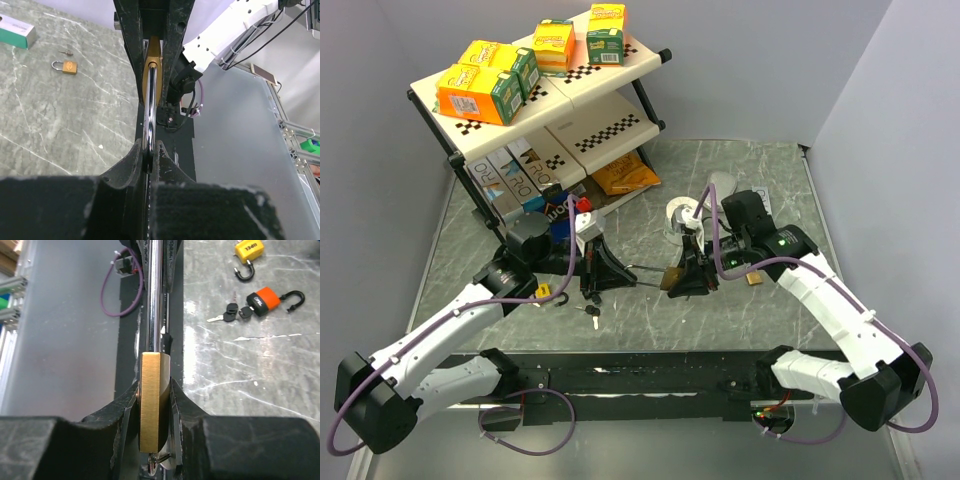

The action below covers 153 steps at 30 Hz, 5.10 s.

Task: Lock with the key
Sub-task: Lock the lock, then place the key at the center of the board.

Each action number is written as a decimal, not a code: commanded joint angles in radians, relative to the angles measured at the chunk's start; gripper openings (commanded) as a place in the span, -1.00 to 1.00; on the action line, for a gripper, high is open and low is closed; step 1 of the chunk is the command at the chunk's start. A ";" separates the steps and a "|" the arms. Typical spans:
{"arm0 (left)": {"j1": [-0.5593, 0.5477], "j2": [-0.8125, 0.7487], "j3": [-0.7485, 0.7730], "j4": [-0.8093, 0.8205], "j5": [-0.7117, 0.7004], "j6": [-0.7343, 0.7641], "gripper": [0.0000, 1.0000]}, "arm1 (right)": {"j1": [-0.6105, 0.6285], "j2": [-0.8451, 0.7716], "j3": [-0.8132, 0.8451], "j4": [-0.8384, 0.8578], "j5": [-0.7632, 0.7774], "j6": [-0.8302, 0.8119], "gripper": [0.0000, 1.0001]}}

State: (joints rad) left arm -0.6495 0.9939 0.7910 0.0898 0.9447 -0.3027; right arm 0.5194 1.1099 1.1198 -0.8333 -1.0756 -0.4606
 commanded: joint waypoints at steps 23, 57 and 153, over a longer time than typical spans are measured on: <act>-0.217 0.074 -0.078 0.284 -0.078 -0.165 -0.98 | 0.119 0.116 0.158 0.324 -0.150 0.293 -1.00; 0.031 -0.043 -0.032 0.036 0.025 -0.071 -0.98 | -0.134 0.056 0.146 -0.179 -0.047 -0.084 0.37; 0.205 0.063 -0.013 -0.070 0.032 0.011 -0.98 | -0.504 0.587 0.029 0.040 0.615 -0.119 -0.02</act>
State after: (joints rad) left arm -0.4377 1.0580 0.7555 0.0071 0.9630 -0.3412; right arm 0.0235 1.7035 1.1110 -0.7963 -0.4595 -0.5873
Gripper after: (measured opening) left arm 0.066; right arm 0.427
